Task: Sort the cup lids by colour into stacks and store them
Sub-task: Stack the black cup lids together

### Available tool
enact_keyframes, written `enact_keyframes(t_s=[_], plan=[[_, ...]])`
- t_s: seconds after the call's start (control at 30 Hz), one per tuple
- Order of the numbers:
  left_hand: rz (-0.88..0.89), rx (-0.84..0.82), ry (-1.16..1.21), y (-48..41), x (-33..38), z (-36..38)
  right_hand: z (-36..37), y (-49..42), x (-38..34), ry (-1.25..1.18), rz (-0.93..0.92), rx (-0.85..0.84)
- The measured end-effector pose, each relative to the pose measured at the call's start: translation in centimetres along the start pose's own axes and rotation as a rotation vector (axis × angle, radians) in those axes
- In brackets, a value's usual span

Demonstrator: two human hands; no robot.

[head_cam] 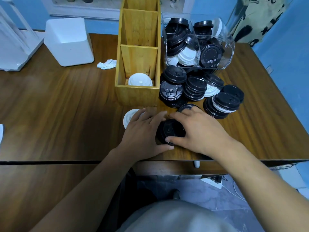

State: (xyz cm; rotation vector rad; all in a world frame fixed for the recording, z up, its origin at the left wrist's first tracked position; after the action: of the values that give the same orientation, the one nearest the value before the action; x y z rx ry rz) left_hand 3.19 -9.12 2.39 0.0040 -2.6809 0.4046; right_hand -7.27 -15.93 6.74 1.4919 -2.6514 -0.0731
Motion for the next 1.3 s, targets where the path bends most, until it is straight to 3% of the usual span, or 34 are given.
enact_keyframes(t_s=[0.53, 0.7, 0.83, 0.9, 1.0, 1.07, 1.17, 1.23, 1.3], plan=[[0.088, -0.031, -0.026, 0.2, -0.1, 0.3, 1.8, -0.6, -0.6, -0.231, 0.0, -0.057], [0.046, -0.029, -0.04, 0.1, -0.1, 0.3, 1.1, -0.4, -0.5, -0.125, -0.055, -0.046], [0.035, -0.011, -0.006, 0.1, 0.1, -0.1, -0.3, 1.1, 4.1, -0.269, 0.04, 0.18], [0.024, -0.01, -0.002, 0.1, 0.3, -0.3, 0.5, 1.4, 6.5, -0.205, 0.136, 0.123], [0.021, -0.019, 0.016, 0.0, 0.5, -0.4, 2.5, 1.3, 6.7, -0.111, 0.135, -0.026], [0.028, -0.023, 0.024, 0.0, 0.6, -0.5, 1.9, 1.4, 6.7, -0.228, 0.143, 0.058], [0.026, -0.038, 0.016, 0.0, 0.5, -0.4, 0.6, 2.0, 7.8, -0.706, 0.242, 0.191], [0.022, -0.043, 0.02, 0.0, 0.5, -0.4, 0.9, 2.1, 8.5, -0.934, 0.328, 0.195], [0.021, -0.042, 0.027, 0.0, 0.5, -0.4, 2.2, 2.1, 9.5, -0.994, 0.446, 0.16]])
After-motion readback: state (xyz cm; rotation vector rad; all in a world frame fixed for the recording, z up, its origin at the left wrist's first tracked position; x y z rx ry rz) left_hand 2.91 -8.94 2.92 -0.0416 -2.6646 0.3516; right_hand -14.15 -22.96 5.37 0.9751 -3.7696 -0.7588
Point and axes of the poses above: each hand's wrist, its own y-axis away from the middle knuckle, its own z-axis out of the palm, x = y × z, the point moved 9 cm from there along -y, towards the middle knuckle, and after that the axes turned 7 degrees about y, right-handed, at the moved point
